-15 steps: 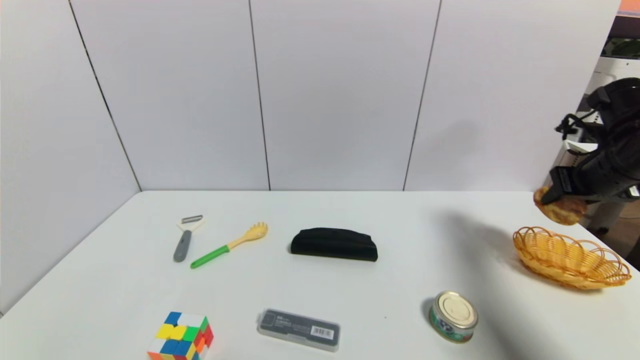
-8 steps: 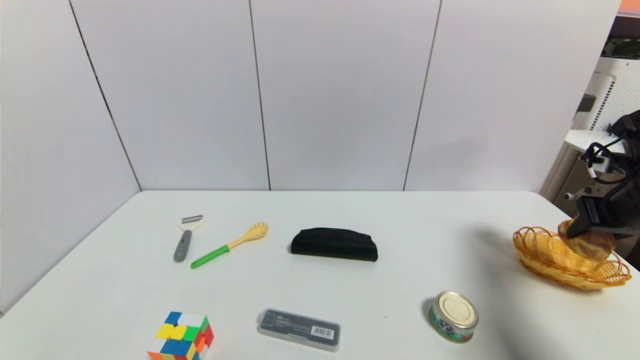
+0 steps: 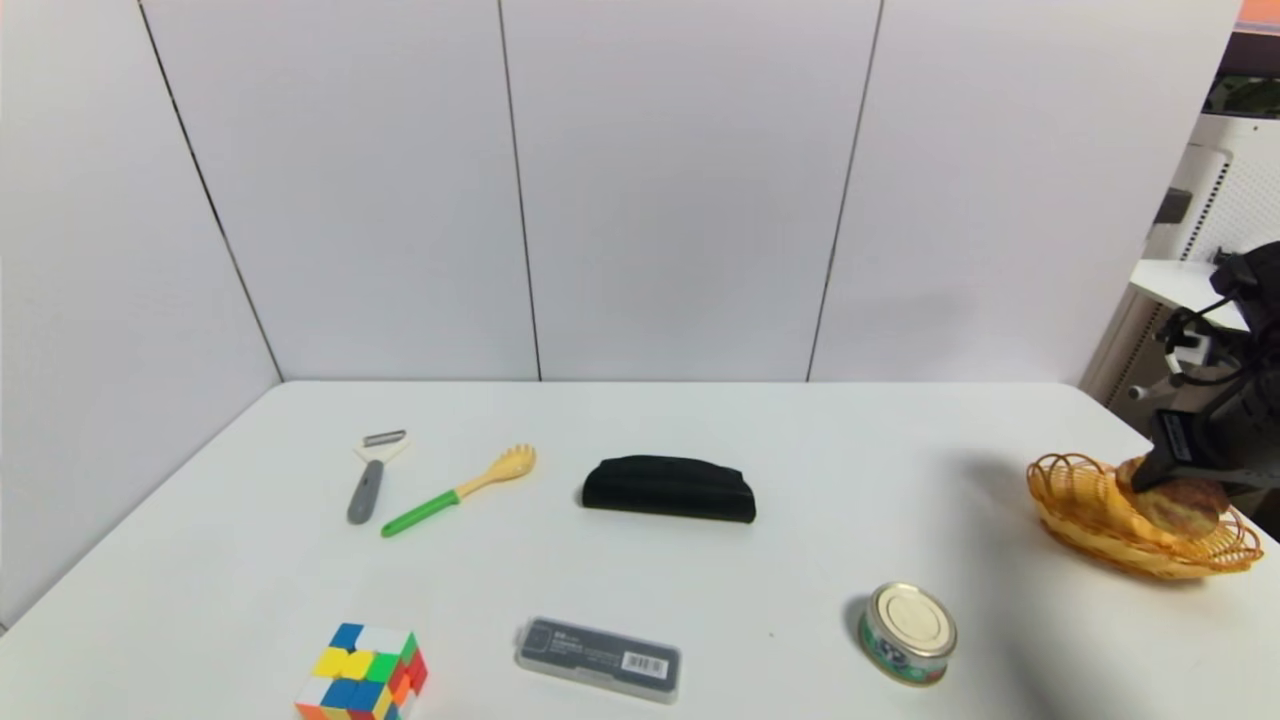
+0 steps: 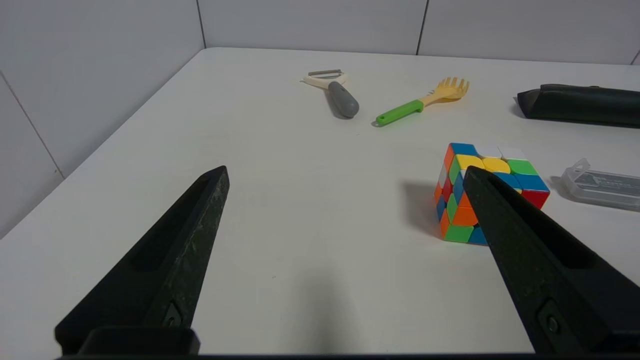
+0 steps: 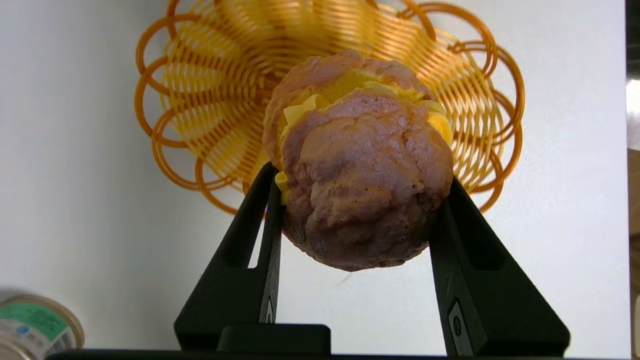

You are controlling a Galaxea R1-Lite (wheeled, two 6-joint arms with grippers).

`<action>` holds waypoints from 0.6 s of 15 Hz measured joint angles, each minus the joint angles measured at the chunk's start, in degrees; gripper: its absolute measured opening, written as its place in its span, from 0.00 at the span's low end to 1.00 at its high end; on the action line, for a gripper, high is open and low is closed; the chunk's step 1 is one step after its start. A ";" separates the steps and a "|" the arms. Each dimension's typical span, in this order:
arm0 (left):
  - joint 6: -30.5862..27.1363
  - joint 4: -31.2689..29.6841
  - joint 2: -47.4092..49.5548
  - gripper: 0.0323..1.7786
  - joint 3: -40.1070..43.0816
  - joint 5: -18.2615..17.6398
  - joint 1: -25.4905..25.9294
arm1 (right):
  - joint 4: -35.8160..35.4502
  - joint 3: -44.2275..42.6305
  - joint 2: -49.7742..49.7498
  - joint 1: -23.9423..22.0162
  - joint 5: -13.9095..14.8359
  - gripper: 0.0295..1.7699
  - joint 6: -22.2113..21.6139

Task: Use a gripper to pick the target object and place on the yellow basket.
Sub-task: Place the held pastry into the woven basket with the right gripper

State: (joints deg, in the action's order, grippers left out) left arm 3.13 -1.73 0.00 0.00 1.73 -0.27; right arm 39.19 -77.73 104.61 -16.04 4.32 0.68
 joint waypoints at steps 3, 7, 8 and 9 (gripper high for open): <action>-0.02 0.00 0.00 0.95 0.00 0.02 0.00 | -0.26 0.11 0.66 -0.82 -0.02 0.61 0.28; 0.00 0.00 0.00 0.95 0.00 0.00 0.00 | -0.37 0.22 0.74 -1.15 -0.05 0.76 0.46; 0.00 0.00 0.00 0.95 0.00 0.02 0.00 | -0.39 0.63 0.63 -1.10 -0.11 0.78 0.50; -0.02 0.00 0.00 0.95 0.00 0.00 0.00 | -0.44 1.00 0.44 -0.96 -0.07 0.80 0.52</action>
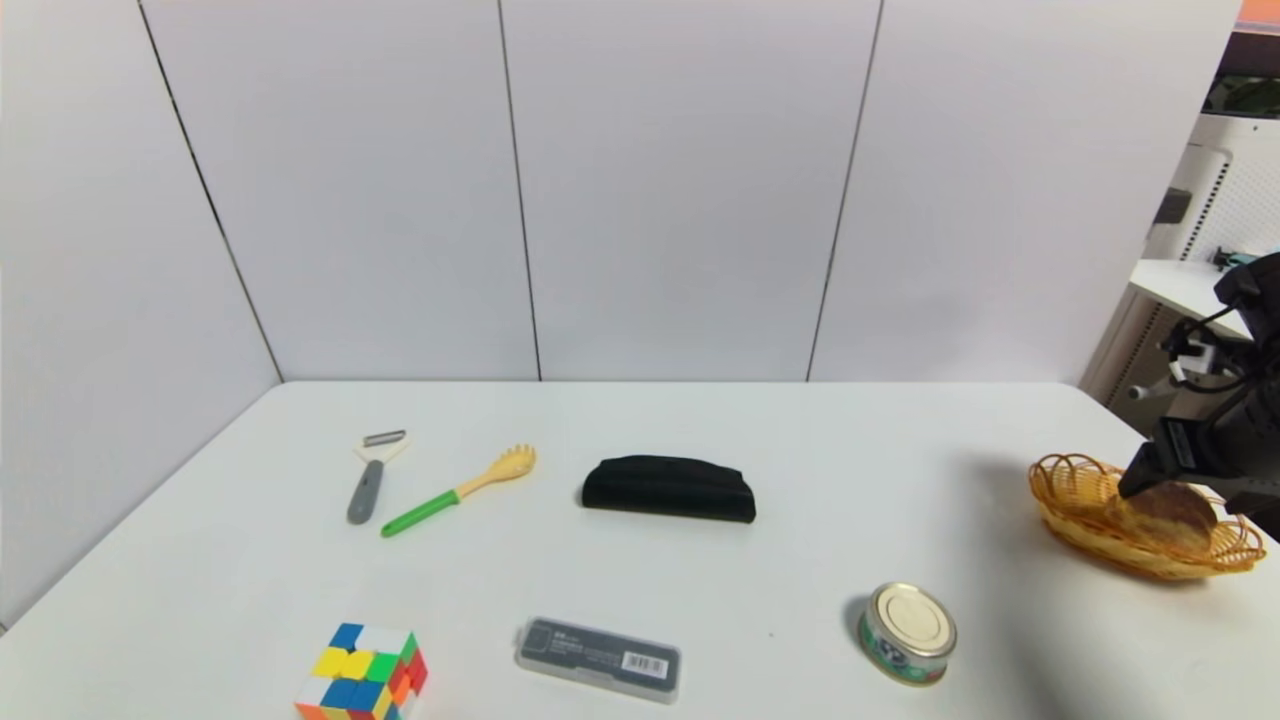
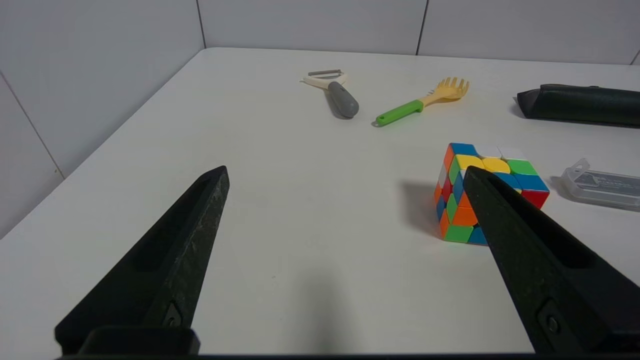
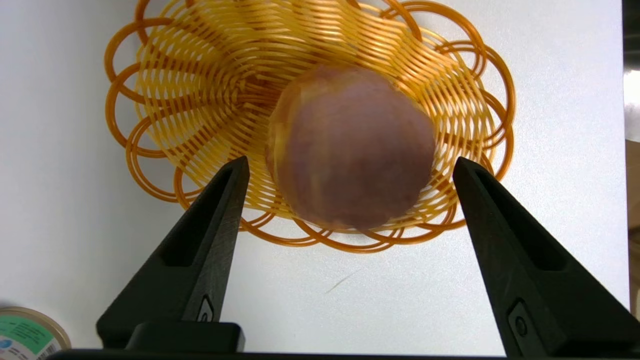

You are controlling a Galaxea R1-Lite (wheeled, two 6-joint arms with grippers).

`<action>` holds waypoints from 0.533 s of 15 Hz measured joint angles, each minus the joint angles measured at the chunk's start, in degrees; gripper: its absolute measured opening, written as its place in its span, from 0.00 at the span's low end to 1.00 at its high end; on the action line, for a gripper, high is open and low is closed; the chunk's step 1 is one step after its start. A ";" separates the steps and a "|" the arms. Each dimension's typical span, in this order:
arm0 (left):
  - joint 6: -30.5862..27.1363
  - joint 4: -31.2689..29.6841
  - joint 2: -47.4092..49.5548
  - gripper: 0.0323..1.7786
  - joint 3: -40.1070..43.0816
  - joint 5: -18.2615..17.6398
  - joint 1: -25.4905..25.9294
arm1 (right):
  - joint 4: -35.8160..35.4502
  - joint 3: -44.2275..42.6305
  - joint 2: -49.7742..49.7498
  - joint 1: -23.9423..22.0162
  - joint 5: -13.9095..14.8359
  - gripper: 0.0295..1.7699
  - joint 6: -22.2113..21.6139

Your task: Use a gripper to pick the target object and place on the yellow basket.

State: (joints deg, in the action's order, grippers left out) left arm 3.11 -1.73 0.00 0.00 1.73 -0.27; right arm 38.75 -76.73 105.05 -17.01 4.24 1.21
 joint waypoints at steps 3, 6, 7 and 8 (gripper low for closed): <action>0.02 0.00 0.00 0.95 0.00 -0.02 0.00 | -0.02 0.60 -0.39 0.06 -0.02 0.85 0.00; 0.00 0.00 0.00 0.95 0.00 -0.02 0.00 | 0.11 1.93 -1.94 -0.09 -0.02 0.89 0.00; 0.02 0.00 0.00 0.95 0.00 0.00 0.00 | 0.07 2.54 -3.40 -0.07 -0.02 0.90 0.00; 0.00 0.00 0.00 0.95 0.00 0.00 0.00 | 0.07 3.08 -5.30 -0.02 -0.02 0.91 0.00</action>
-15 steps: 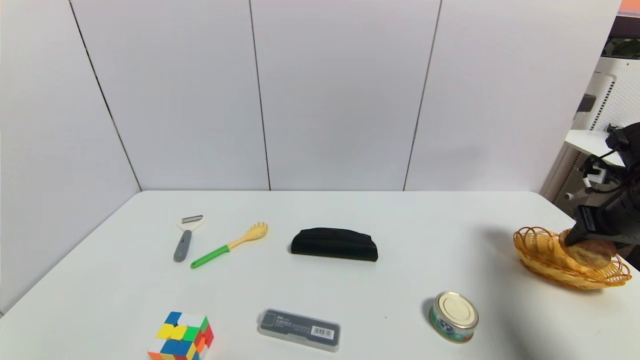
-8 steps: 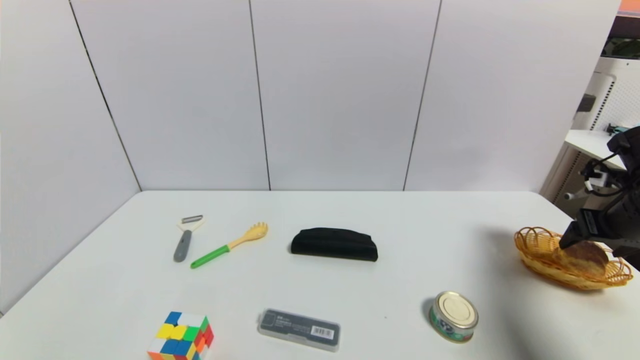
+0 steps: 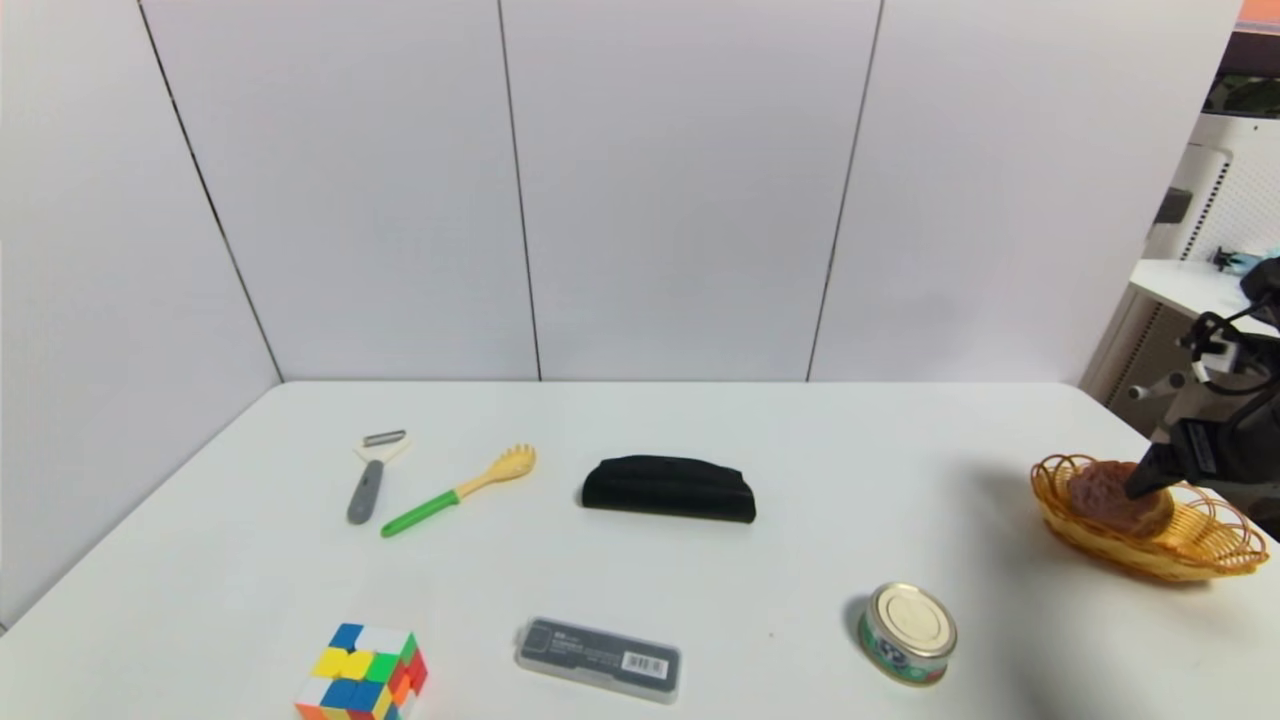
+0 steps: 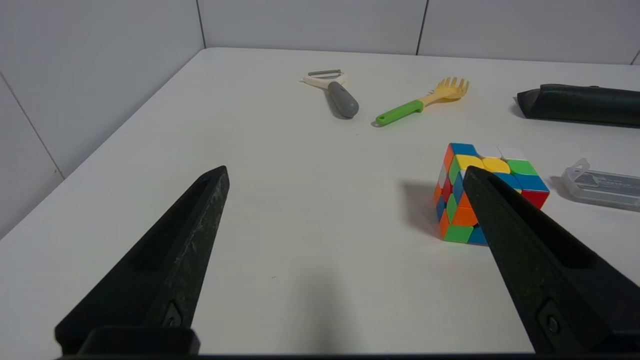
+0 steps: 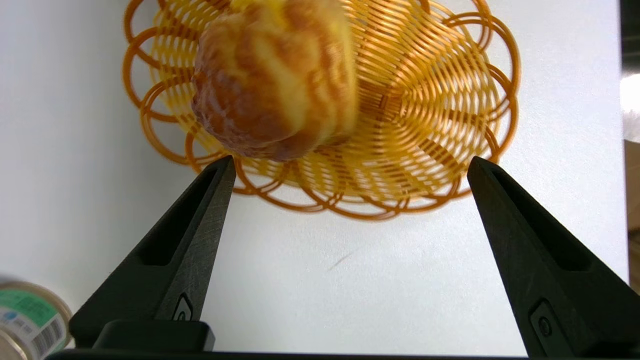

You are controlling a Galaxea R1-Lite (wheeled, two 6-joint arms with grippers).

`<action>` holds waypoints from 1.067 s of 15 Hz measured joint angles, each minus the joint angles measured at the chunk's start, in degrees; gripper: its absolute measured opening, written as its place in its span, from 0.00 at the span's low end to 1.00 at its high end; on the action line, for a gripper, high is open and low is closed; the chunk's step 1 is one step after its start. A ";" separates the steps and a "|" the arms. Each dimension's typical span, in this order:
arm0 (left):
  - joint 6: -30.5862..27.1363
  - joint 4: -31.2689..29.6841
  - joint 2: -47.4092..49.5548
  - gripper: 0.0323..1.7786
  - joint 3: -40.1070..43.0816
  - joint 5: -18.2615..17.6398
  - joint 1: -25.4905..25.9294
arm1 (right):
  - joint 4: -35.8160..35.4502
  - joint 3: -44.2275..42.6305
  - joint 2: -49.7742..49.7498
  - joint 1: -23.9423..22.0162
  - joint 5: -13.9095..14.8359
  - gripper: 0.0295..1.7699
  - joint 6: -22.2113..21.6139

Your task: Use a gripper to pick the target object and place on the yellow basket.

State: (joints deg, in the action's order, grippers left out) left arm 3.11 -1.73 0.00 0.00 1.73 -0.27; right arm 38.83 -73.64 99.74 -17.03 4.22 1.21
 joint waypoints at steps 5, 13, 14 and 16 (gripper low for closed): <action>0.02 0.00 0.00 0.95 0.00 0.00 0.00 | -2.15 9.36 -19.26 3.54 0.00 0.94 -0.48; 0.02 0.00 0.00 0.95 0.00 0.00 0.00 | -37.07 60.00 -66.26 14.40 -0.30 0.96 3.36; 0.00 0.00 0.00 0.95 0.00 0.00 0.00 | -40.69 64.46 -71.33 15.19 -0.39 0.96 3.83; 0.02 0.00 0.00 0.95 0.00 0.02 0.00 | -44.75 70.34 -80.68 15.98 -1.74 0.96 4.02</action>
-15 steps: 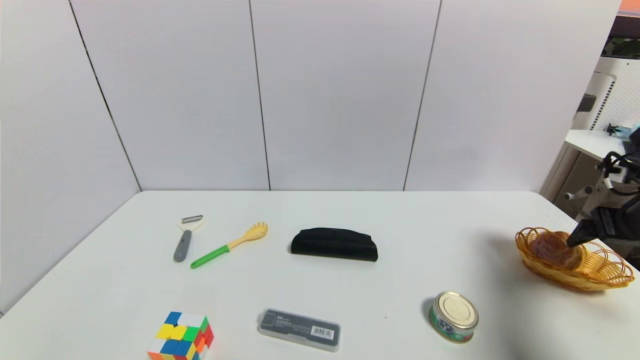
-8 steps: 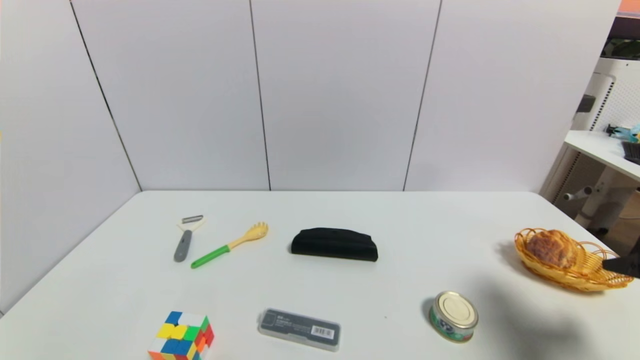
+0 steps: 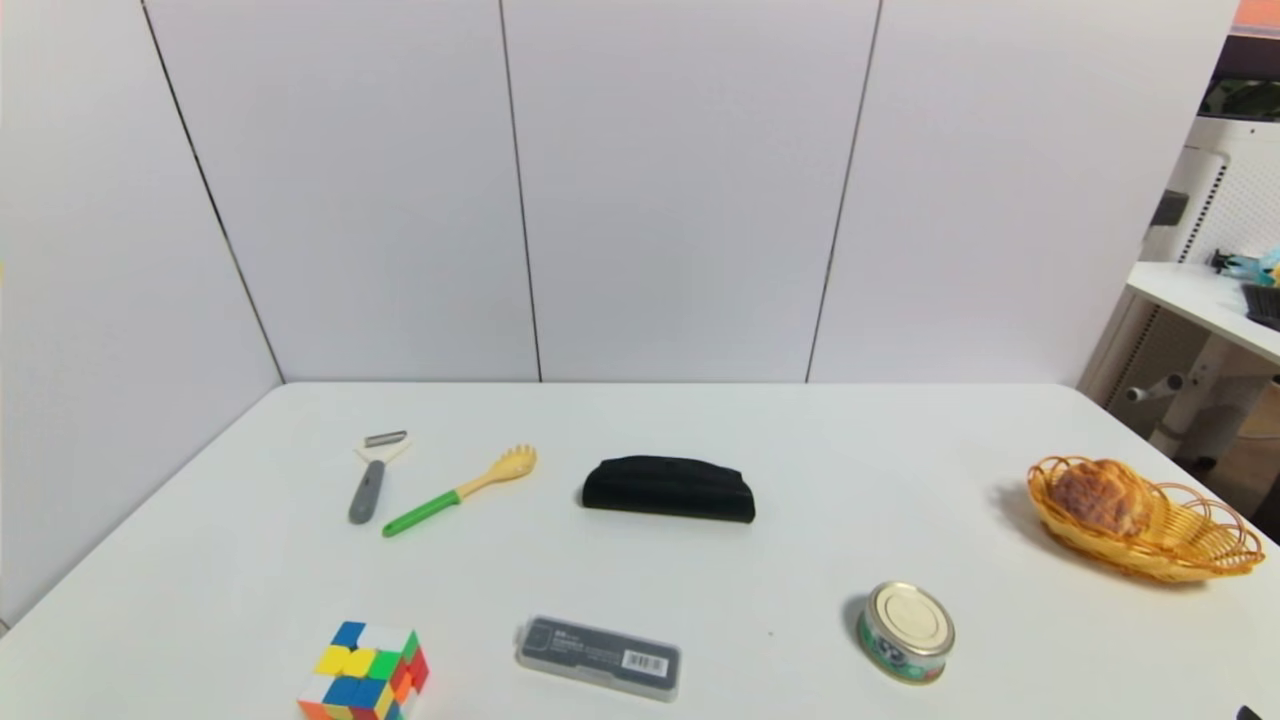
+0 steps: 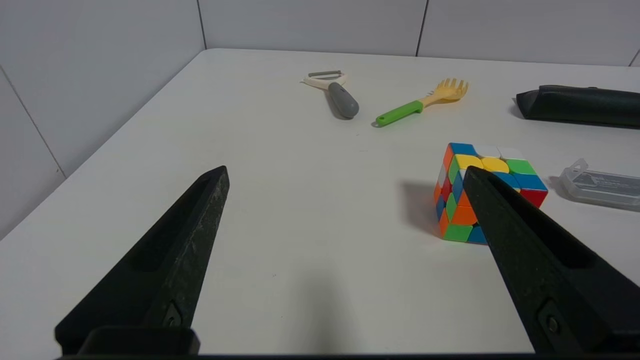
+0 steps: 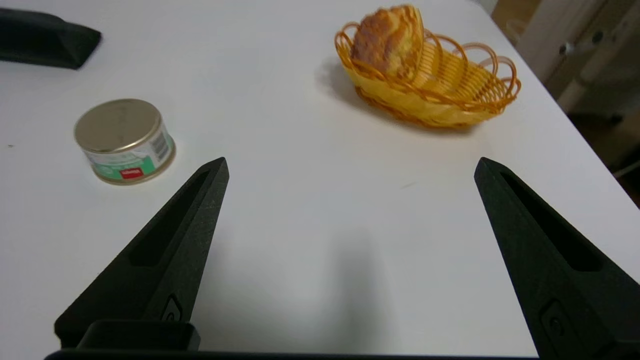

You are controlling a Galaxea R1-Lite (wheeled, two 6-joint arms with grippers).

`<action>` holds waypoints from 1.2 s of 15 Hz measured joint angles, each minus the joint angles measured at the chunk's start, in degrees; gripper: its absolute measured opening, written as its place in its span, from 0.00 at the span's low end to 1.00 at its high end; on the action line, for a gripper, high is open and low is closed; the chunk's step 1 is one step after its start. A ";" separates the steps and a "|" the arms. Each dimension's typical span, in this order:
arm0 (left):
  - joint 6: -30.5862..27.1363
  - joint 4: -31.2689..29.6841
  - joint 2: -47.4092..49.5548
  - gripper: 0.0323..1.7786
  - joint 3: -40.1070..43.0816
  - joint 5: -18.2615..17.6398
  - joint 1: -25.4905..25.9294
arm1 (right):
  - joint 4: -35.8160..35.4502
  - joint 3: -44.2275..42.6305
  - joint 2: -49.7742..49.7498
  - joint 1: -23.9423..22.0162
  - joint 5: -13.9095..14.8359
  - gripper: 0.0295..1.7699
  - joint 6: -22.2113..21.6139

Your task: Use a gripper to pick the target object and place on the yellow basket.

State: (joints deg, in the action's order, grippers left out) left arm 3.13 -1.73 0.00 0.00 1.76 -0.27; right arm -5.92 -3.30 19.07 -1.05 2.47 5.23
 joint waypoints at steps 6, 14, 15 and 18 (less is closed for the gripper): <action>0.00 0.00 0.00 0.95 0.00 -0.02 0.00 | 1.41 3.23 -17.31 0.72 -3.40 0.96 -2.76; 0.00 0.00 0.00 0.95 0.00 -0.02 0.00 | 1.41 3.30 -19.20 0.76 -1.16 0.96 -8.61; 0.02 0.00 0.00 0.95 0.00 -0.02 0.00 | 1.41 3.30 -19.20 0.76 -1.10 0.96 -8.73; -0.02 0.00 0.00 0.95 0.00 -0.02 0.00 | 1.41 3.30 -19.20 0.76 -1.02 0.96 -8.67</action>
State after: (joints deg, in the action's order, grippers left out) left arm 3.11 -1.73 0.00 0.00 1.73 -0.27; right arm -4.51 0.00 -0.13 -0.29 1.45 -3.44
